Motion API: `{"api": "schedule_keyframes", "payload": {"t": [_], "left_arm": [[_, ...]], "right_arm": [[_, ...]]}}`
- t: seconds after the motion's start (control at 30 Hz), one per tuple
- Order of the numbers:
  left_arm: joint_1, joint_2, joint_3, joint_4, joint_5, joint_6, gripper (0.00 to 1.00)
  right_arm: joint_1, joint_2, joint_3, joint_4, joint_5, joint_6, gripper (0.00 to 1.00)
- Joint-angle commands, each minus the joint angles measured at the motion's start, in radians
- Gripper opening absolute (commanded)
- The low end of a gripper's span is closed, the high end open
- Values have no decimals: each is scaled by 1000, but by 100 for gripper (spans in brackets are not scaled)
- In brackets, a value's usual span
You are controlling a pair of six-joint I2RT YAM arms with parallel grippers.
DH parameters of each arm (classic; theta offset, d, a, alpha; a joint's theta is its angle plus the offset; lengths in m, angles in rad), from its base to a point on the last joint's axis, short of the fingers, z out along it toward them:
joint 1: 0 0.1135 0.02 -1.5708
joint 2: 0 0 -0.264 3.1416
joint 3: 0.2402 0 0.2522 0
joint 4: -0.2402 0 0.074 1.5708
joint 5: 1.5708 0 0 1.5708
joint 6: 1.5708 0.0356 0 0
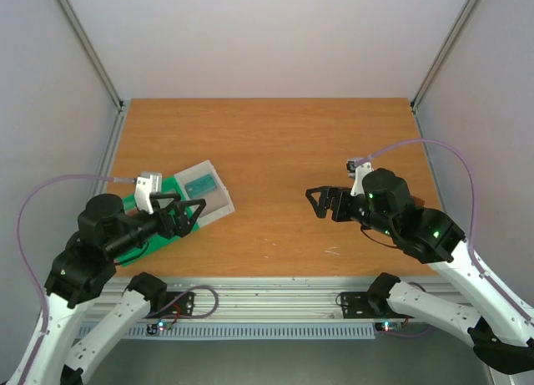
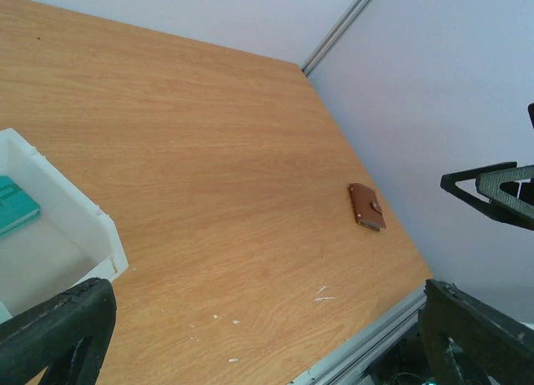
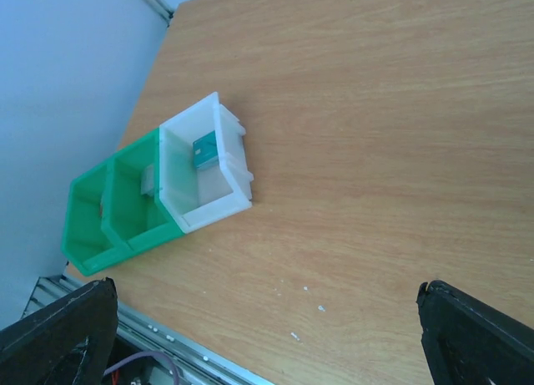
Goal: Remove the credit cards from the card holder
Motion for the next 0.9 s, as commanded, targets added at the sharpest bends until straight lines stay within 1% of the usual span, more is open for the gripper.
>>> {"api": "schedule_keyframes", "payload": {"t": [0.0,0.2,0.3,0.43,0.5,0.63,0.7,0.87], "left_arm": [[-2,-33,-12,35,-28,1,99],[-2,3,-30,9,-16,14,99],[-2,20,-40,-17,-36,13,99],[-2,30,-69,-17,-66,8,99],[-2,32,-85,-14,-99,2,99],[-2,39,-98,-36,-214,-1,99],[-2,35,-105,-40,-247,1,99],[-2,32,-118,-48,-308,32,99]], "right_arm": [[9,-1,24,-9,41,5,98],[8,35,45,-107,179,12,98],[9,79,65,-170,277,30,99],[9,169,93,-208,384,31,99],[9,223,120,-242,452,34,99],[3,329,153,-296,585,49,98],[-16,375,157,-307,625,47,93],[-93,452,140,-281,668,29,74]]}}
